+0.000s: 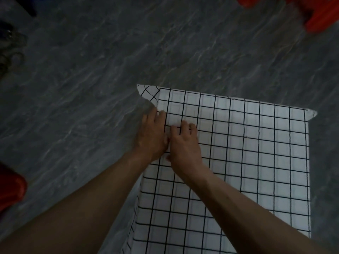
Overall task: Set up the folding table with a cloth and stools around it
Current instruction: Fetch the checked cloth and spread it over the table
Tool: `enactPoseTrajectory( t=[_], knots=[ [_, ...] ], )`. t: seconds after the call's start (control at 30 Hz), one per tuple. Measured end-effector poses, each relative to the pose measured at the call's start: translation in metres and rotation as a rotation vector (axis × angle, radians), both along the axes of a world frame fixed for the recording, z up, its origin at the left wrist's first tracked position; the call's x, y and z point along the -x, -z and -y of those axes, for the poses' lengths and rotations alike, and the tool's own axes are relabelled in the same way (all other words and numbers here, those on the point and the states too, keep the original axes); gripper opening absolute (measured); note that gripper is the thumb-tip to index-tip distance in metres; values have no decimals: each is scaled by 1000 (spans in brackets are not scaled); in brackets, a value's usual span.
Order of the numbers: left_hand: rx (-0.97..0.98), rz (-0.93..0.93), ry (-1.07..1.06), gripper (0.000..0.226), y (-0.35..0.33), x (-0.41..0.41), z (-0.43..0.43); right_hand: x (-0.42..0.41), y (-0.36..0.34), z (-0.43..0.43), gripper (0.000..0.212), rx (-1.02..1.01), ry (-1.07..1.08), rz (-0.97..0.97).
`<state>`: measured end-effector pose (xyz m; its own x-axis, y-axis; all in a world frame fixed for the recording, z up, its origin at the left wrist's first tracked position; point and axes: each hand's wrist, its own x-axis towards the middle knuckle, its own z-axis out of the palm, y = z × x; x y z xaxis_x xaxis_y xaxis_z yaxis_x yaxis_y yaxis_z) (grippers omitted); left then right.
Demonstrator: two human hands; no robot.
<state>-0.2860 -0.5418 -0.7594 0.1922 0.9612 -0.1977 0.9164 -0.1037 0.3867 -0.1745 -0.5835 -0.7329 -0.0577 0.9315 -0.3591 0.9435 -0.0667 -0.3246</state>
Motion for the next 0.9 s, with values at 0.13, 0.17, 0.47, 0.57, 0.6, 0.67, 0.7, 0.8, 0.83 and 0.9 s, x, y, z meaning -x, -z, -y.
enactPoseTrajectory(
  t=[0.13,0.17,0.47,0.57,0.6,0.67,0.7,0.8,0.83,0.9],
  knots=[
    [-3,48,5,65,-3,11,37,-7,1,5,84,12,-11,1],
    [-10,56,9,65,-2,15,49,-9,1,7,90,29,-16,4],
    [0,190,-4,67,5,49,165,13,2,92,83,0,38,-11],
    [56,244,-44,57,3,60,211,25,-3,138,86,20,-3,-8],
    [103,281,-100,51,2,63,226,28,-4,154,87,29,-17,-2],
    [144,284,-106,49,-2,71,257,32,-7,183,88,44,-49,22],
    [120,265,-58,51,-4,76,273,34,-9,197,89,50,-60,30],
    [74,270,17,54,-7,87,321,37,-13,236,89,64,-71,42],
    [75,270,10,53,-7,89,335,37,-14,249,90,68,-65,45],
    [94,265,-20,57,-9,93,361,38,-15,273,94,91,-57,44]
  ],
)
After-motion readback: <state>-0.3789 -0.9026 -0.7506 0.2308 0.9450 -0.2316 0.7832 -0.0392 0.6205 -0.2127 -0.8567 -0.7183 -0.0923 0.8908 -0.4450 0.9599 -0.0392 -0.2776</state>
